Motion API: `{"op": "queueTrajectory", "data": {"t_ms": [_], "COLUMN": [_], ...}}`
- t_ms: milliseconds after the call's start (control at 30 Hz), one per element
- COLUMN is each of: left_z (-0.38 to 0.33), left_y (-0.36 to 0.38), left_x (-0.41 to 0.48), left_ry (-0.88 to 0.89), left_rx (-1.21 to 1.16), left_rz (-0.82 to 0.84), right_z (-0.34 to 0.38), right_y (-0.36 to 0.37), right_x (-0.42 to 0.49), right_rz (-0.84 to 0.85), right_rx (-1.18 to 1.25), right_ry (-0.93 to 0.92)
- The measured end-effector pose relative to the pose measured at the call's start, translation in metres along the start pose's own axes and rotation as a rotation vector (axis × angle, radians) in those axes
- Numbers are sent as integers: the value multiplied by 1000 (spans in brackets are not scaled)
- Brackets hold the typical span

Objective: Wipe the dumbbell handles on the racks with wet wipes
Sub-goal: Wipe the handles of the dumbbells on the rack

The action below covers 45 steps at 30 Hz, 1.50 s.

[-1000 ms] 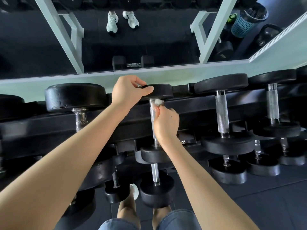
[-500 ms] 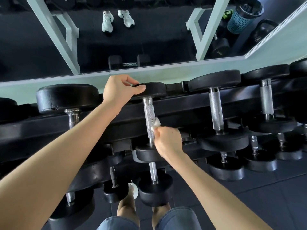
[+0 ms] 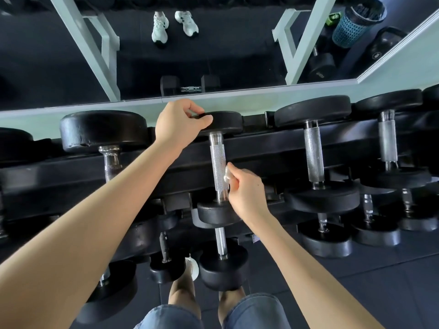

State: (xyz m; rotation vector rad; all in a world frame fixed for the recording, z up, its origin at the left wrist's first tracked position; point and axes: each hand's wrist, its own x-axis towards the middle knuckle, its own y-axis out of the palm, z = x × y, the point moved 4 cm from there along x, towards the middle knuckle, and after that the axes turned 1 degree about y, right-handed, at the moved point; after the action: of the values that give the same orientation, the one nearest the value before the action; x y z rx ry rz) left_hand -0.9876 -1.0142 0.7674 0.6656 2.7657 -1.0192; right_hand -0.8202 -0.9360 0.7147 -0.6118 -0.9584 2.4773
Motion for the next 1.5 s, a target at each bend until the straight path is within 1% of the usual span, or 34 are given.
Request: {"op": "queueTrajectory", "data": {"t_ms": [67,100,200,267,333,433,467,533,567,600,667,733,833,933,1100,1300,1400,1500], "left_z": [-1,-1,4,8,11,13,15,21,24,28,34,37,37,39,41,40,41,35], "left_y": [2,4,14,17,16,13,11,8,6,4,0,-2,-1,3,10,-11,-17,-12], "left_x": [0,0,1,4,7,7,8,8,9,9,8,8,9,9,13,15,13,10], "left_ry": [-19,-55,-189,-213,-206,-193,-200,-226,-236,-245,-261,-252,-233,-230,-243,-206,-196,-157], "left_rx": [2,10,26,25,-3,-28,-46,-102,-129,-157,-209,-241,-252,-271,-328,-228,-237,-146], "left_rz": [0,14,92,103,75,74,73,76,81,91,109,120,96,79,141,267,247,211], "right_z": [3,4,1,2,5,-14,-22,-30,-28,-25,-14,-9,-8,-9,-14,-6,-4,-1], "right_y": [6,6,2,-1,-2,5,9,14,14,17,23,26,28,22,0,14,25,31], "right_x": [-5,-5,11,31,42,27,19,13,16,22,30,31,30,30,40,31,26,22], "right_rz": [-18,-37,-105,-125,-101,34,109,224,278,330,465,524,442,405,365,246,155,103], "right_rx": [-18,14,207,321,356,198,154,171,235,353,669,799,810,812,684,608,579,574], "right_ry": [-13,26,161,207,201,154,174,275,322,373,463,497,505,514,513,464,484,509]}}
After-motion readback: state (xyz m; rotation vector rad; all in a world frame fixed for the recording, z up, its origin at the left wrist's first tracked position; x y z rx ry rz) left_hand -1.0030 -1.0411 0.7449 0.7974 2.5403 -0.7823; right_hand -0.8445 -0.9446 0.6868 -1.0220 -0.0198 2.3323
